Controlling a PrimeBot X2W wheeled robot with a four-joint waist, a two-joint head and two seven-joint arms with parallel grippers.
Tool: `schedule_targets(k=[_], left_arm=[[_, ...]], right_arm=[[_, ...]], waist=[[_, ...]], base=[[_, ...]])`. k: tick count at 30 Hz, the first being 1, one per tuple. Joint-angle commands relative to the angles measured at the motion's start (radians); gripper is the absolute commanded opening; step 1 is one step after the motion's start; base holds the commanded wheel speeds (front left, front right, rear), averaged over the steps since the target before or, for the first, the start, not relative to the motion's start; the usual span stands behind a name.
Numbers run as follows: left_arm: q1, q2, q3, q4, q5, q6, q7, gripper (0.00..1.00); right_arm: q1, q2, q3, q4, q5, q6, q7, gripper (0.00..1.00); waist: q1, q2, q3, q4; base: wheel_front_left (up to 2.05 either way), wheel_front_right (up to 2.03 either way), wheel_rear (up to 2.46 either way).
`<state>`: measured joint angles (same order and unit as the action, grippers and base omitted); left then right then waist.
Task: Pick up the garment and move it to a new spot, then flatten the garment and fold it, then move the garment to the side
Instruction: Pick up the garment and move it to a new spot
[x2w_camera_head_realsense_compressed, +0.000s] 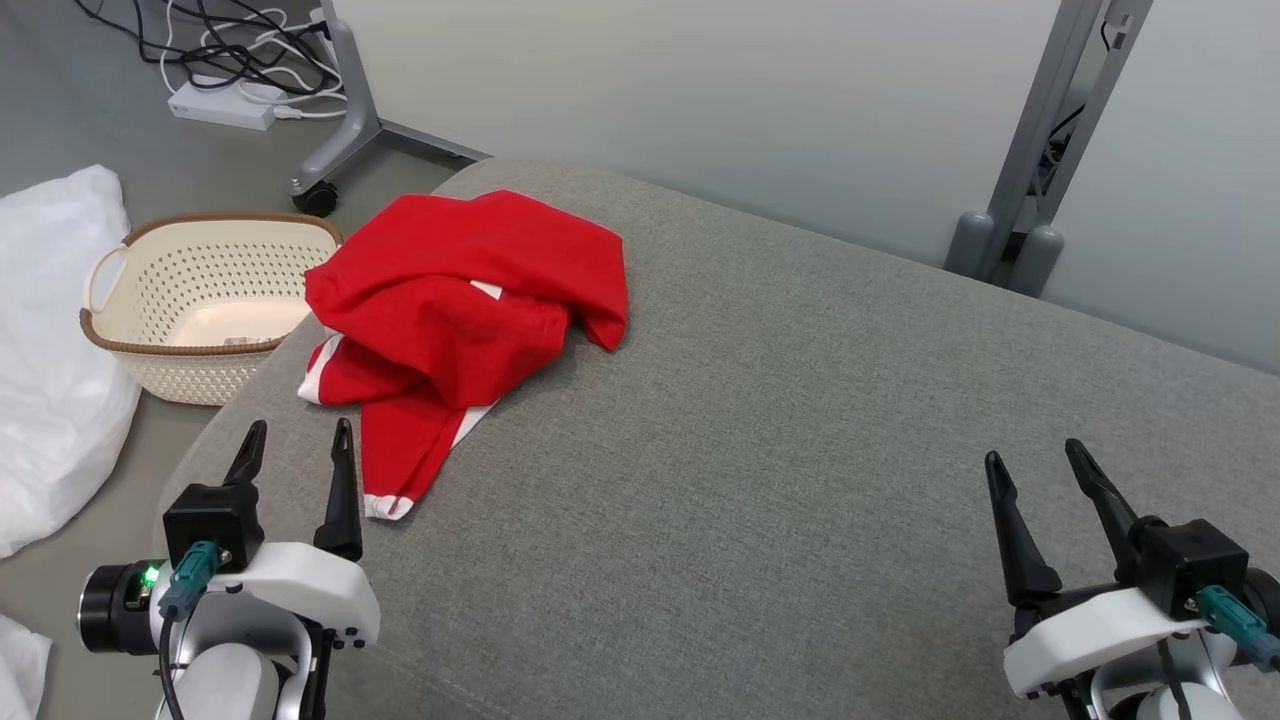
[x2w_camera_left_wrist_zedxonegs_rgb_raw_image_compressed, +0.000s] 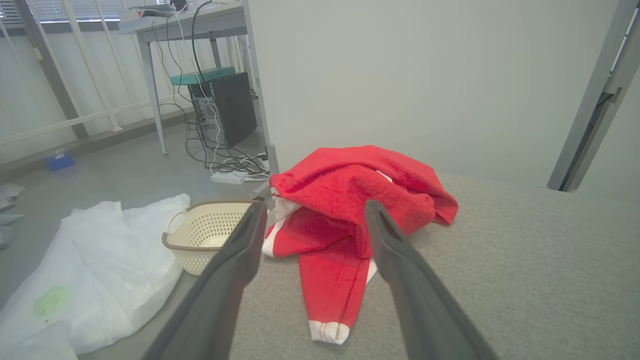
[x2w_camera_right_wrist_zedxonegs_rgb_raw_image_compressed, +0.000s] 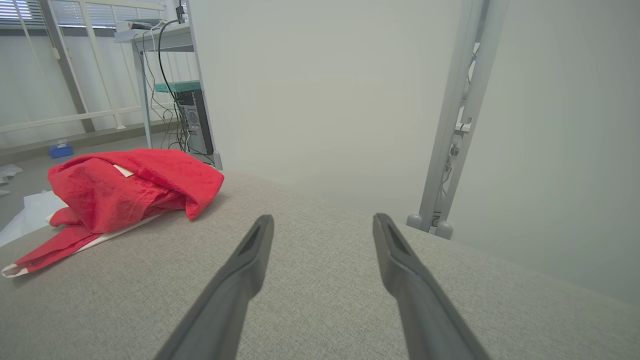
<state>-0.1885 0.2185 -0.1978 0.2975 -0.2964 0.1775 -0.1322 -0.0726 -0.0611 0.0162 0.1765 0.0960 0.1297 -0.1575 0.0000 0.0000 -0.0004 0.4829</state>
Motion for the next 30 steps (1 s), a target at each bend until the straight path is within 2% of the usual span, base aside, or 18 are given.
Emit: schedule_targets(k=[1, 19, 22, 25, 30], left_arm=[[0.006, 0.008, 0.0, -0.005, -0.003, 0.005, 0.001, 1.0], [-0.038, 0.021, 0.006, -0.056, -0.023, 0.017, 0.026, 1.0], [-0.087, 0.047, 0.015, -0.102, -0.013, 0.022, 0.052, 1.0], [-0.161, 0.076, 0.035, -0.128, -0.026, 0.008, 0.09, 1.0], [-0.301, 0.118, 0.058, -0.034, -0.057, -0.02, 0.183, 1.0]], right_arm=[[0.006, -0.001, 0.001, -0.003, -0.001, 0.002, -0.001, 1.0], [-0.004, 0.002, -0.012, -0.016, 0.008, 0.002, 0.006, 1.0], [-0.012, 0.002, -0.014, -0.026, 0.005, 0.002, 0.012, 1.0], [-0.026, -0.003, -0.004, -0.041, 0.003, 0.002, 0.018, 1.0], [-0.052, -0.016, 0.015, -0.063, 0.003, 0.002, 0.031, 1.0]], waist=[[0.0, 0.0, 0.0, -0.001], [0.0, 0.0, 0.016, -0.012], [0.0, 0.0, 0.03, -0.019], [0.0, 0.0, 0.05, -0.035], [0.0, 0.0, 0.095, -0.079]], base=[[0.0, 0.0, 0.0], [0.0, 0.0, 0.0], [0.0, 0.0, 0.0], [0.0, 0.0, 0.0], [0.0, 0.0, 0.0]])
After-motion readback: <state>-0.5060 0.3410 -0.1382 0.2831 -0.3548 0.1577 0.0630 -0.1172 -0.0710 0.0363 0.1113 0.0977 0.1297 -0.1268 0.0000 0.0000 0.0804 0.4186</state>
